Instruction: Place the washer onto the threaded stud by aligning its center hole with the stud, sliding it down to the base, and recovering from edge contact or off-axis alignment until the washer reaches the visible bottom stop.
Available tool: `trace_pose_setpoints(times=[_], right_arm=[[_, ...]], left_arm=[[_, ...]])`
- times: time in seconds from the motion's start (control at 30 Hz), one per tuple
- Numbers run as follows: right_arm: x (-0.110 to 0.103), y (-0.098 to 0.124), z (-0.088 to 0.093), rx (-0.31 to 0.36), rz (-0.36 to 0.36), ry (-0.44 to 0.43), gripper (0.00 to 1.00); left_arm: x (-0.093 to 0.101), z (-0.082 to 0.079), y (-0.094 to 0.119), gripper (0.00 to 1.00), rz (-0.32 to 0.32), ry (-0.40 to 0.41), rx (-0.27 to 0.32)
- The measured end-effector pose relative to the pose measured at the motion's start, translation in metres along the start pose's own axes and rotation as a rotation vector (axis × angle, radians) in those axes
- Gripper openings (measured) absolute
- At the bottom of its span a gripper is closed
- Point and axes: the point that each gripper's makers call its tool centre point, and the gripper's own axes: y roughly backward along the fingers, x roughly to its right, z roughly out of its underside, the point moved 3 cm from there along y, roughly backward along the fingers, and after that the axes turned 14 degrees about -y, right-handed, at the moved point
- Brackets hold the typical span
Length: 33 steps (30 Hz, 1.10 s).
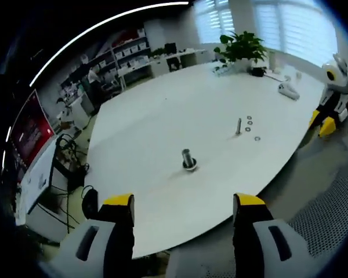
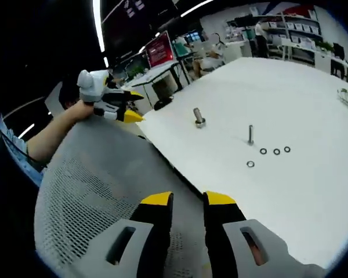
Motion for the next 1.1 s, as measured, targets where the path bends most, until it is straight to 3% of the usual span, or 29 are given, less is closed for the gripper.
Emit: trace_pose_setpoints(times=[0.07, 0.2, 0.47, 0.63, 0.83, 0.97, 1.1], right_arm=[[0.018, -0.008, 0.002, -0.030, 0.027, 0.048, 0.23], [0.044, -0.029, 0.003, -0.111, 0.067, 0.112, 0.23], [0.076, -0.073, -0.018, -0.204, 0.085, 0.201, 0.22], [0.097, -0.102, -0.035, -0.246, 0.109, 0.265, 0.22], [0.107, -0.119, -0.037, -0.270, 0.099, 0.235, 0.22], [0.107, -0.125, -0.039, -0.278, 0.098, 0.260, 0.23], [0.107, -0.130, -0.039, -0.295, 0.110, 0.289, 0.23]], left_arm=[[-0.001, 0.006, -0.003, 0.69, -0.015, -0.066, -0.040], [-0.007, 0.004, -0.002, 0.67, -0.031, 0.005, -0.020], [-0.009, 0.008, -0.003, 0.64, -0.039, -0.018, -0.030], [-0.020, 0.006, 0.000, 0.63, -0.079, 0.032, 0.000], [-0.026, 0.000, 0.005, 0.61, -0.128, 0.010, 0.036], [-0.023, 0.001, 0.004, 0.59, -0.105, 0.034, 0.040], [-0.017, 0.000, 0.004, 0.57, -0.086, -0.020, 0.040]])
